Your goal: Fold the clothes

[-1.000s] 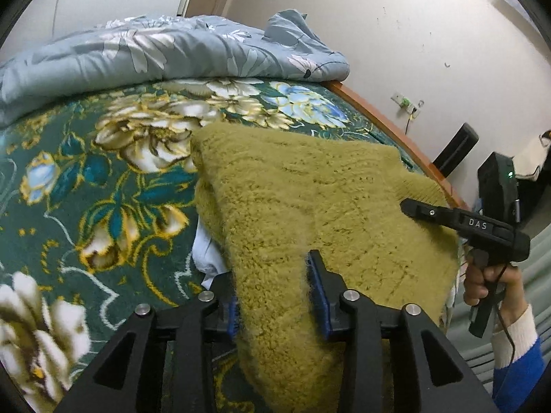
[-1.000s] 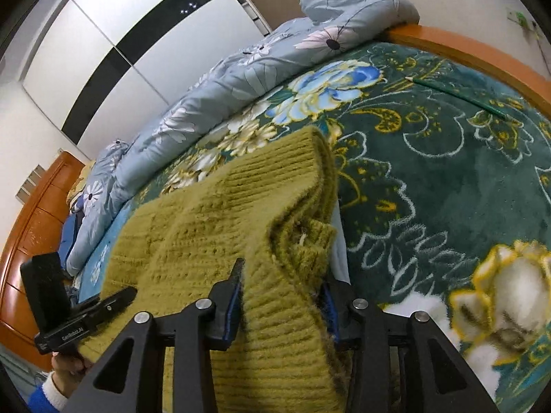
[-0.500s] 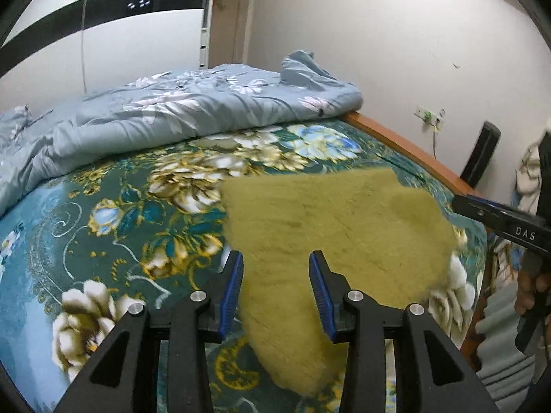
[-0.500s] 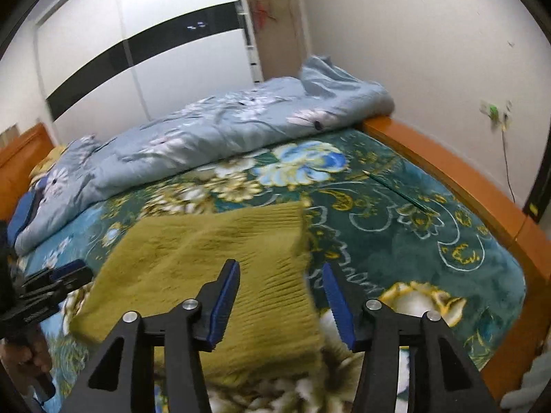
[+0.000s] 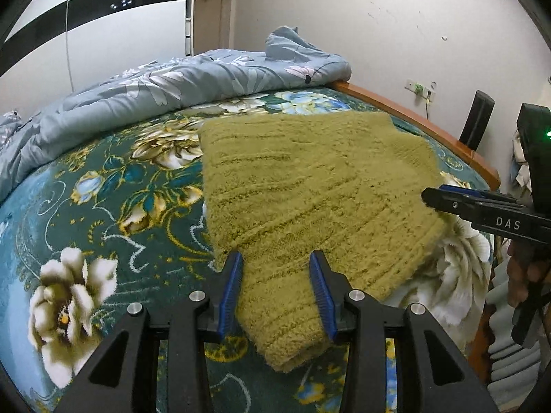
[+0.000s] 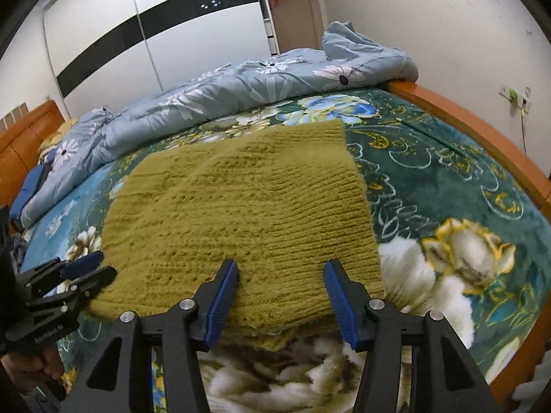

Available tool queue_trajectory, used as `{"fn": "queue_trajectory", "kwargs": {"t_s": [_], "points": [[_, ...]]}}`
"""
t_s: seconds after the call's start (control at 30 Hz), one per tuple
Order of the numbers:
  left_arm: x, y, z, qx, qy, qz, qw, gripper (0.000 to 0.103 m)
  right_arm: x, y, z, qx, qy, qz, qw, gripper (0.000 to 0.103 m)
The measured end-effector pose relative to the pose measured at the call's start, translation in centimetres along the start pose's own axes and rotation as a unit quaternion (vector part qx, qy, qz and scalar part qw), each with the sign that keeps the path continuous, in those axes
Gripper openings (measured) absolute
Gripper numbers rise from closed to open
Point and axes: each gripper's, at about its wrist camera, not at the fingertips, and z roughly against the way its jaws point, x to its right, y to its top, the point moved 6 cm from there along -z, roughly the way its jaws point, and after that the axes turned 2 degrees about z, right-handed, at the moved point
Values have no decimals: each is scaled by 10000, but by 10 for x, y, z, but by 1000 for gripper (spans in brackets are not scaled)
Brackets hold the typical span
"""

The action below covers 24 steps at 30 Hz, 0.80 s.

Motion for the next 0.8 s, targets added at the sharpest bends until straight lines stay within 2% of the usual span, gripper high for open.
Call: {"fn": "queue_trajectory", "kwargs": {"t_s": [0.3,0.33,0.37,0.4,0.43,0.57,0.63,0.7,0.8], "points": [[3,-2,33,187,142,-105,9997,43,-10,6,23,116,-261,-28,9996,57],[2,-3,36,201,149,-71,9997,54,-14,5,30,162,-272,-3,9995,62],[1,-5,40,238,127,18,9996,72,-18,3,36,190,-271,32,9994,67],[-1,-7,44,275,105,109,9995,78,-21,0,41,201,-274,50,9994,79],[-2,-10,48,286,38,205,9994,80,-24,-3,45,218,-262,53,9994,85],[-6,-23,53,165,-95,436,9989,82,-34,-17,58,231,-210,-3,9995,90],[-5,-30,52,76,-105,435,9990,87,-39,-25,64,243,-199,-47,9995,101],[-5,-36,52,31,-90,444,9990,92,-42,-29,69,293,-221,-63,9993,103],[-6,-44,55,33,-30,476,9989,93,-48,-34,76,334,-223,-88,9992,103]]}}
